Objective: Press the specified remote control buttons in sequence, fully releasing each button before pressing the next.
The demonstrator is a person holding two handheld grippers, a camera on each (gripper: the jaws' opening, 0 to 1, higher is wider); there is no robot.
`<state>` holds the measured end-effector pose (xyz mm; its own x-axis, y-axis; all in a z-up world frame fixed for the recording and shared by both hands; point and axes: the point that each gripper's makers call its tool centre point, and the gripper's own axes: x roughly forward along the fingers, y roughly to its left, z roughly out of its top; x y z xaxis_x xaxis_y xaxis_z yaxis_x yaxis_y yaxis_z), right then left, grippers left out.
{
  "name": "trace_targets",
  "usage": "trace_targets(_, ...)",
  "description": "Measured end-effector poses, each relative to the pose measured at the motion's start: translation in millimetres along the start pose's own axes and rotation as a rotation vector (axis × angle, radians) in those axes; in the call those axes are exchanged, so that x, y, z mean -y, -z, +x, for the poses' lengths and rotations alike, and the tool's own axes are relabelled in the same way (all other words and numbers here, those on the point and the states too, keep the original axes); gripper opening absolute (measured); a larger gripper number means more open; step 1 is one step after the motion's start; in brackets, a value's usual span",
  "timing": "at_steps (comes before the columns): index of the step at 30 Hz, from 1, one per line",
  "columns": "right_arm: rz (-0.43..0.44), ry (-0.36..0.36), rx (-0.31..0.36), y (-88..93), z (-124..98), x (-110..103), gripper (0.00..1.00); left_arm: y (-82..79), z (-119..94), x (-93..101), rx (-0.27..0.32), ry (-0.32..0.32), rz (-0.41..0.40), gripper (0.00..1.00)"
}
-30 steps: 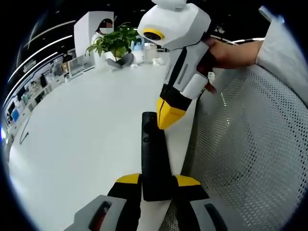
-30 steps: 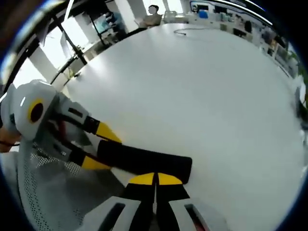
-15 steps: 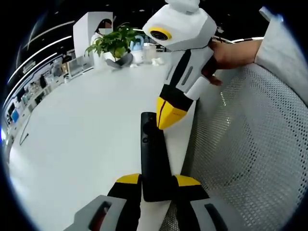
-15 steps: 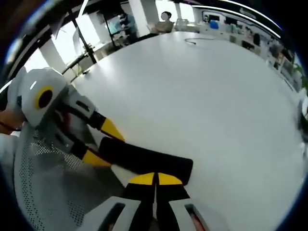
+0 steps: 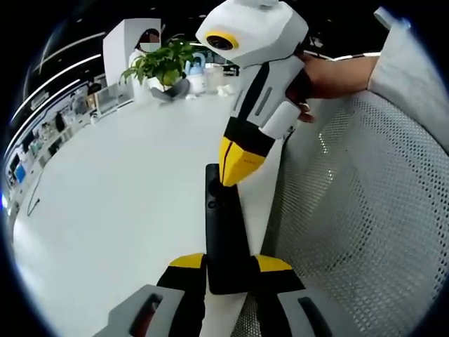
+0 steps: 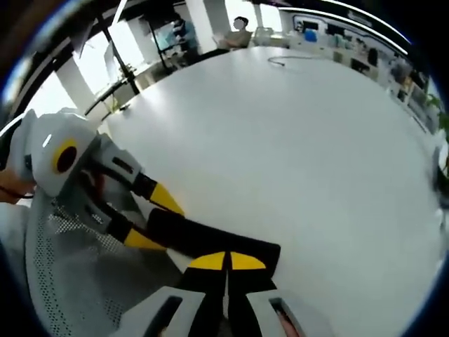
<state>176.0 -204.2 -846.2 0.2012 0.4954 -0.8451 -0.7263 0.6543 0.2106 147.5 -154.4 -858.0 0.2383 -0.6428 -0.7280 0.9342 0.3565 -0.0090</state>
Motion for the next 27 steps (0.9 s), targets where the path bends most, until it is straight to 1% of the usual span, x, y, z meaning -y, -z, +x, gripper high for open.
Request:
trace_targets(6, -0.020, 0.005, -0.021, 2.6, 2.4, -1.1, 0.00, 0.3, 0.0, 0.9, -0.003, 0.003, 0.007, 0.25)
trace_targets(10, -0.015, 0.000, -0.020, 2.0, 2.1, -1.7, 0.00, 0.8, 0.1, 1.9, -0.004, 0.010, 0.007, 0.25)
trace_targets(13, -0.016, 0.002, -0.006, -0.1, 1.7, -0.5, 0.00, 1.1, 0.3, 3.4, -0.007, 0.013, 0.021, 0.25)
trace_targets(15, -0.014, -0.002, -0.015, 1.3, 2.8, -0.9, 0.00, 0.8, 0.3, 3.7, -0.007, 0.014, 0.017, 0.25)
trace_targets(18, -0.037, 0.009, -0.022, 2.1, 4.0, -2.4, 0.00, 0.8, 0.5, 3.6, -0.008, 0.014, 0.020, 0.25)
trace_targets(21, -0.092, 0.040, -0.005, 1.7, 6.1, -1.5, 0.00, 0.8, 0.6, 3.1, -0.006, 0.012, 0.016, 0.25)
trace_targets(25, -0.089, 0.047, -0.006, 1.2, 5.8, -0.3, 0.00, 0.5, 0.8, 2.8, -0.006, 0.010, 0.013, 0.26)
trace_targets(27, -0.075, 0.047, -0.004, 1.0, 6.0, 0.3, 0.00, 0.4, 0.7, 2.5, -0.006, 0.009, 0.010, 0.26)
